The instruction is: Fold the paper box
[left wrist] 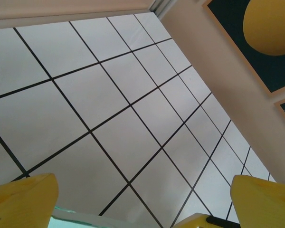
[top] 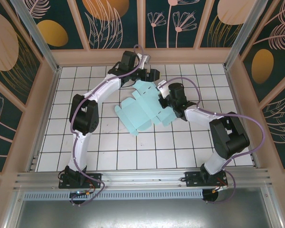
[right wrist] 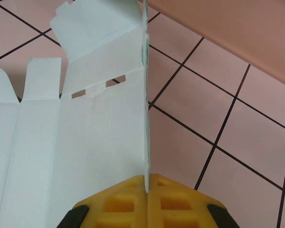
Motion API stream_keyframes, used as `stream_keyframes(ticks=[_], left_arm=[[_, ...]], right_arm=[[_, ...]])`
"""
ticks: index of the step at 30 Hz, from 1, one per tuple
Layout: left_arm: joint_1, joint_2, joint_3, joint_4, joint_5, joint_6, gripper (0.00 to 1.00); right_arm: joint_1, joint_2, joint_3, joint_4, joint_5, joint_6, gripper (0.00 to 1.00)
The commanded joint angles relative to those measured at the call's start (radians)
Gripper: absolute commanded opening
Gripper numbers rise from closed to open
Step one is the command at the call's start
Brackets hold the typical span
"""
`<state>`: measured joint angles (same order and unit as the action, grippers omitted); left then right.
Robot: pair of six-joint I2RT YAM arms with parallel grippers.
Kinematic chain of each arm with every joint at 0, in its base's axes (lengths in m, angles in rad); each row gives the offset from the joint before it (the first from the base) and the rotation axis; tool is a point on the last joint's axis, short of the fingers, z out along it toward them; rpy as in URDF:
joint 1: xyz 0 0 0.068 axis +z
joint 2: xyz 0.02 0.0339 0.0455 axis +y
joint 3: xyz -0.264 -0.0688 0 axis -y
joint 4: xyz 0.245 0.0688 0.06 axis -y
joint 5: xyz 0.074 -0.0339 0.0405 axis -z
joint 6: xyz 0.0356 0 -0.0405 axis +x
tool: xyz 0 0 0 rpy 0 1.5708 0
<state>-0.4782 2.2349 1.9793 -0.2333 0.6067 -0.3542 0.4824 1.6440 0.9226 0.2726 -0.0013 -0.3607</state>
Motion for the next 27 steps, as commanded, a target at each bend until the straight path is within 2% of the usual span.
stream_keyframes(ticks=[1, 10, 15, 18, 21, 24, 27], left_arm=[[-0.007, 0.003, 0.020, -0.054, 0.055, 0.042, 0.93], [-0.026, -0.063, -0.049, -0.119, 0.041, 0.112, 0.93], [-0.037, -0.075, -0.078, -0.134, 0.039, 0.104, 0.92], [-0.042, -0.074, -0.088, -0.108, 0.059, 0.068, 0.90], [-0.055, -0.067, -0.078, -0.094, 0.073, 0.033, 0.83], [-0.059, -0.061, -0.080, -0.055, 0.080, -0.045, 0.76], [-0.059, -0.041, -0.065, -0.035, 0.084, -0.137, 0.73]], right_arm=[[0.010, -0.022, 0.016, -0.001, 0.006, -0.005, 0.00], [0.009, -0.021, 0.021, 0.001, 0.034, 0.003, 0.00], [0.009, -0.023, 0.025, -0.002, 0.041, 0.003, 0.00], [0.010, -0.024, 0.025, -0.003, 0.036, 0.002, 0.00], [0.013, -0.023, 0.026, -0.006, 0.042, -0.003, 0.00], [0.016, -0.024, 0.025, -0.005, 0.047, -0.009, 0.00], [0.016, -0.023, 0.024, -0.004, 0.048, -0.009, 0.00]])
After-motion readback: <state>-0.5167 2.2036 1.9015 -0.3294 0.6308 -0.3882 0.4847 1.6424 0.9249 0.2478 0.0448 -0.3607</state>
